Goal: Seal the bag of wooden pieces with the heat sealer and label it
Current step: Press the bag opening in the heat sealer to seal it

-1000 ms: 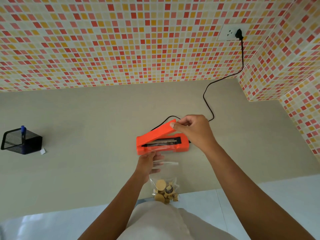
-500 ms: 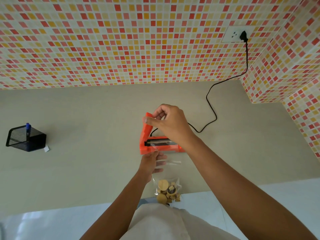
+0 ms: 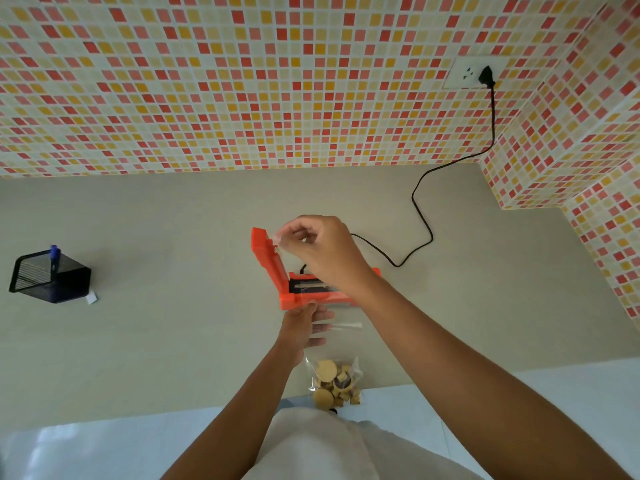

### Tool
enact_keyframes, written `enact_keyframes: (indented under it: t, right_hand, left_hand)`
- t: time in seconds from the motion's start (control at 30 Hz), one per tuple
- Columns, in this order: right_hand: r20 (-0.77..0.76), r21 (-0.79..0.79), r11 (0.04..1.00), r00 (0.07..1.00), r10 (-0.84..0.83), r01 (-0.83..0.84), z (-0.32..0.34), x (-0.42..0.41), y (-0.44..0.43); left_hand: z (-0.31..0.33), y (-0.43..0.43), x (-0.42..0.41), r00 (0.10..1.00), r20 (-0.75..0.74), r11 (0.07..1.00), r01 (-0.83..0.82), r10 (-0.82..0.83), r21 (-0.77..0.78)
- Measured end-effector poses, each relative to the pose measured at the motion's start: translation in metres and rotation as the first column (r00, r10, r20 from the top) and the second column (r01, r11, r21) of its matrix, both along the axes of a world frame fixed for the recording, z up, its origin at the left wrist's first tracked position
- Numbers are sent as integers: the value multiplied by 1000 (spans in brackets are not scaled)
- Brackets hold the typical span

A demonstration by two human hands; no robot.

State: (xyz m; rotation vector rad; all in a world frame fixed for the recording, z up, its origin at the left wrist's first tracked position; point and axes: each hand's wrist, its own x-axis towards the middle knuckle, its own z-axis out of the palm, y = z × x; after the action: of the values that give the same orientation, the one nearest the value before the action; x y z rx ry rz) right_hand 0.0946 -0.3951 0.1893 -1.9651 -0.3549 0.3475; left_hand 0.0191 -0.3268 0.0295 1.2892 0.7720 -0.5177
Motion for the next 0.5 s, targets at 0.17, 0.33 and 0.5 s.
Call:
enact_keyframes:
  t: [0.17,0.33,0.5]
  right_hand:
    - [106,-261,898,935,-338,354,-72,3,-67]
    - [-72,-501,796,900,-430,340,-137,-34,-113]
    - [-402,-262,901,810,-427,345,-153,-56,-106]
  left_hand:
    - [2,2,-2,1000,11,1000,16,-16,1]
    - [3,4,-2,999,23,999,34,-34,1]
    - [8,3,-2,999,40,999,24,-25,22]
